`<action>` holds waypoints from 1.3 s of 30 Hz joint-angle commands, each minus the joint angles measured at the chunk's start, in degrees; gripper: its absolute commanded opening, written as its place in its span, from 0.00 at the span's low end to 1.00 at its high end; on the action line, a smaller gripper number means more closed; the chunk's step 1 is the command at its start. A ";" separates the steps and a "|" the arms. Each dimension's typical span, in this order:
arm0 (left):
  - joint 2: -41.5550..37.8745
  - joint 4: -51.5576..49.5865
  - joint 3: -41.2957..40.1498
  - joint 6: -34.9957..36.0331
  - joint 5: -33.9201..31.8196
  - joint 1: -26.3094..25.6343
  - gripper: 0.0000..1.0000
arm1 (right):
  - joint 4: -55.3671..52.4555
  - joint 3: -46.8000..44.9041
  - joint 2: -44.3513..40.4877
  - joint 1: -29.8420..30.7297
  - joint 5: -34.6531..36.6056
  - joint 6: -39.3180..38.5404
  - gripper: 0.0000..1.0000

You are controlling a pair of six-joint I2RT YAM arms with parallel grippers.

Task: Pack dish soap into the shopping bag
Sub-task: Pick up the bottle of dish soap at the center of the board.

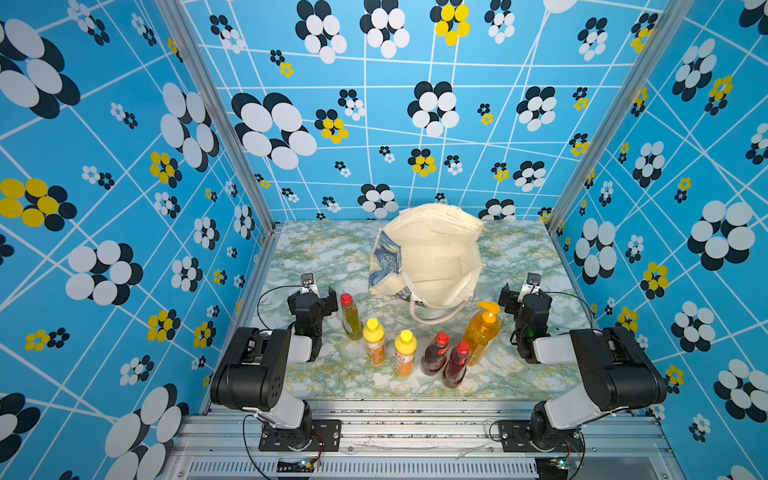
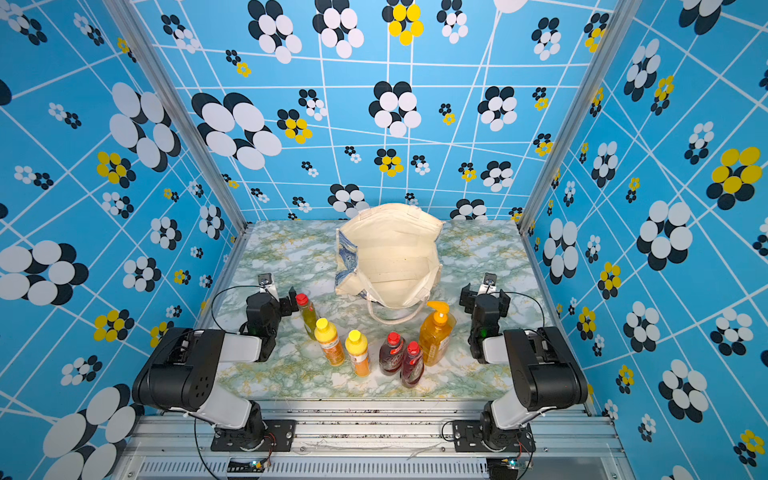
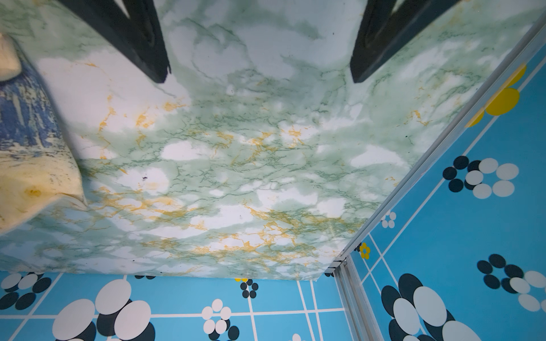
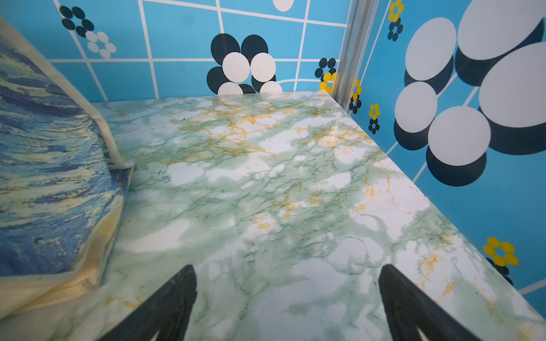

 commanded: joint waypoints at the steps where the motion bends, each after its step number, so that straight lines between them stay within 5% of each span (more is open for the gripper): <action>1: -1.00 1.35 0.16 0.32 -0.70 0.28 0.99 | -0.58 0.56 0.31 -0.12 0.88 0.75 0.99; 17: -3.60 -1.55 0.75 0.39 1.05 0.91 0.99 | -5.77 0.37 -5.98 0.00 1.95 0.68 0.99; 23: -12.12 -13.88 3.64 -1.23 -0.64 1.53 0.99 | -13.81 1.36 -13.94 -0.05 3.57 1.45 0.99; 39: -25.76 -32.41 13.24 -9.25 -5.58 2.55 0.99 | -59.57 15.11 -35.14 -0.04 5.58 13.65 0.99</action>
